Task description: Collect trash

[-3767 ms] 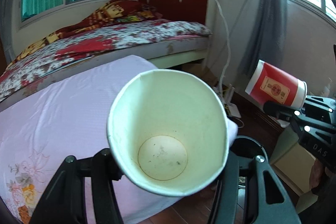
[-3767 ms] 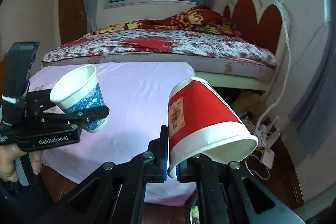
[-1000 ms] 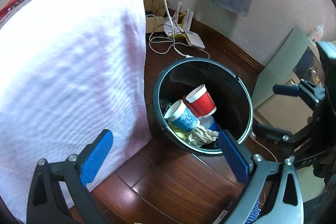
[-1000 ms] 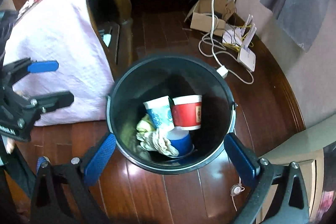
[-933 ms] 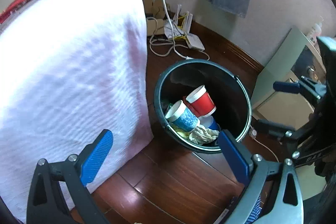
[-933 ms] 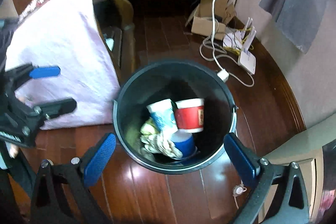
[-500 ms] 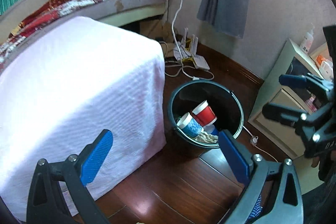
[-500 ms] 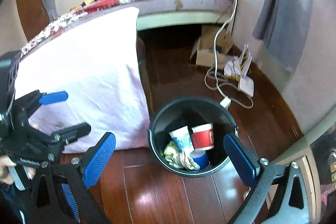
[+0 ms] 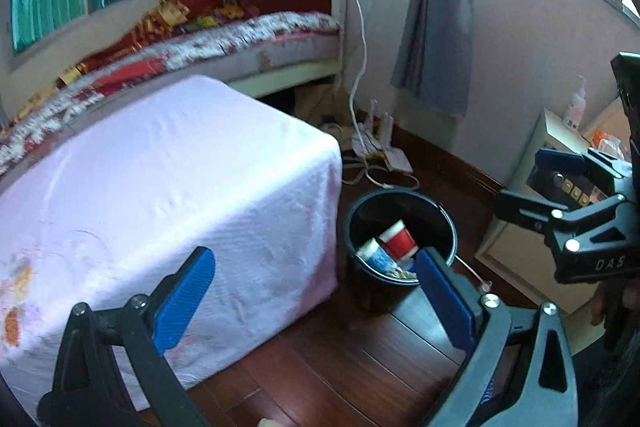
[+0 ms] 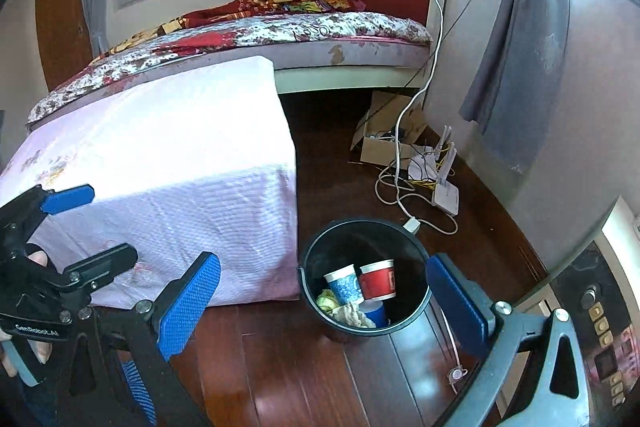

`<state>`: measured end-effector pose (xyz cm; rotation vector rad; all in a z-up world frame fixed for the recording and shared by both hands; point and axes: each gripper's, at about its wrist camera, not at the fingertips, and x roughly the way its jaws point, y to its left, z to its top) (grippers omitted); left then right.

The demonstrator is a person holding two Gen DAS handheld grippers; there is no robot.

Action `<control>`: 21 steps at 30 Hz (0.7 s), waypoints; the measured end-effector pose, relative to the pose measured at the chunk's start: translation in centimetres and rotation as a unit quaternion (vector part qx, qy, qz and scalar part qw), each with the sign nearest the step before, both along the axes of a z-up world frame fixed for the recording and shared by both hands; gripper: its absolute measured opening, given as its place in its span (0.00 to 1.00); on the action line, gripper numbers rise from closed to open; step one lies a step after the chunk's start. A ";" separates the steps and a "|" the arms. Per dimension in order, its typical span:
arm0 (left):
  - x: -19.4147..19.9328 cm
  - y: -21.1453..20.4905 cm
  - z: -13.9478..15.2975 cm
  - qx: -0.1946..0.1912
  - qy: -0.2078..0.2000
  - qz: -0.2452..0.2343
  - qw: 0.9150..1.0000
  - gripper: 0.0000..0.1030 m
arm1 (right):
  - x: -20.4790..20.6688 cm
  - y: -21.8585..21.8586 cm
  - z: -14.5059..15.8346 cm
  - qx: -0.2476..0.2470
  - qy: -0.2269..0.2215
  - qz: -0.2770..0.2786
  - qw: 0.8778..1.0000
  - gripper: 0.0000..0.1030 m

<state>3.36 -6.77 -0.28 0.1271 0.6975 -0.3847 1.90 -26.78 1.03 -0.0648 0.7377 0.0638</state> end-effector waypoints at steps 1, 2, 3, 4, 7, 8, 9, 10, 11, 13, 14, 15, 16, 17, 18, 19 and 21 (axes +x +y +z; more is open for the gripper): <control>-0.3 0.3 0.4 -0.004 -0.004 0.005 1.000 0.98 | -0.3 0.3 0.3 -0.001 -0.002 -0.001 1.000 1.00; -0.6 0.5 0.7 -0.006 -0.007 0.008 1.000 0.98 | -0.6 0.6 0.6 -0.003 -0.004 -0.003 1.000 1.00; -1.0 0.6 1.0 -0.007 -0.012 0.011 1.000 0.98 | -1.0 0.8 0.9 -0.002 -0.008 -0.002 1.000 1.00; -1.5 0.6 1.3 -0.004 -0.021 0.014 1.000 0.98 | -1.6 1.2 1.1 -0.001 -0.012 -0.001 1.000 1.00; -3.0 1.2 2.2 -0.001 -0.039 0.027 0.999 0.98 | -3.3 1.8 1.8 -0.010 -0.028 -0.007 1.000 1.00; -3.3 1.4 2.3 -0.001 -0.043 0.032 0.999 0.98 | -3.8 1.9 2.0 -0.011 -0.031 -0.008 0.999 1.00; -3.7 1.6 2.6 0.000 -0.047 0.037 0.998 0.98 | -4.2 2.0 2.2 -0.011 -0.034 -0.012 0.999 1.00; -4.1 1.9 2.9 -0.001 -0.051 0.040 0.998 0.98 | -4.5 2.1 2.4 -0.011 -0.037 -0.014 0.999 1.00; -4.2 1.9 3.1 -0.002 -0.054 0.040 0.998 0.98 | -4.7 2.2 2.6 -0.009 -0.040 -0.015 0.999 1.00; -4.8 2.1 3.6 -0.002 -0.063 0.042 0.997 0.98 | -5.1 2.3 3.1 -0.007 -0.044 -0.019 0.999 1.00; -5.0 2.1 3.6 -0.002 -0.066 0.041 0.997 0.99 | -5.3 2.4 3.4 -0.007 -0.049 -0.022 0.999 1.00; -5.1 2.0 3.9 -0.001 -0.070 0.040 0.997 0.99 | -5.4 2.5 3.7 -0.007 -0.055 -0.024 0.998 1.00; -5.0 2.0 3.9 0.000 -0.071 0.040 0.997 0.99 | -5.5 2.6 3.9 -0.007 -0.059 -0.026 0.998 1.00; -5.0 2.1 4.0 0.001 -0.072 0.043 0.997 0.99 | -5.6 2.7 4.2 -0.005 -0.063 -0.026 0.998 1.00; -5.0 2.1 4.1 -0.001 -0.073 0.043 0.996 0.99 | -5.5 2.8 4.3 -0.004 -0.065 -0.028 0.998 1.00; -4.9 2.2 4.2 -0.004 -0.075 0.043 0.996 0.99 | -5.5 2.8 4.4 -0.004 -0.066 -0.030 0.997 1.00; -5.1 2.3 4.3 -0.006 -0.078 0.047 0.996 0.99 | -5.5 2.9 4.5 -0.002 -0.068 -0.029 0.997 1.00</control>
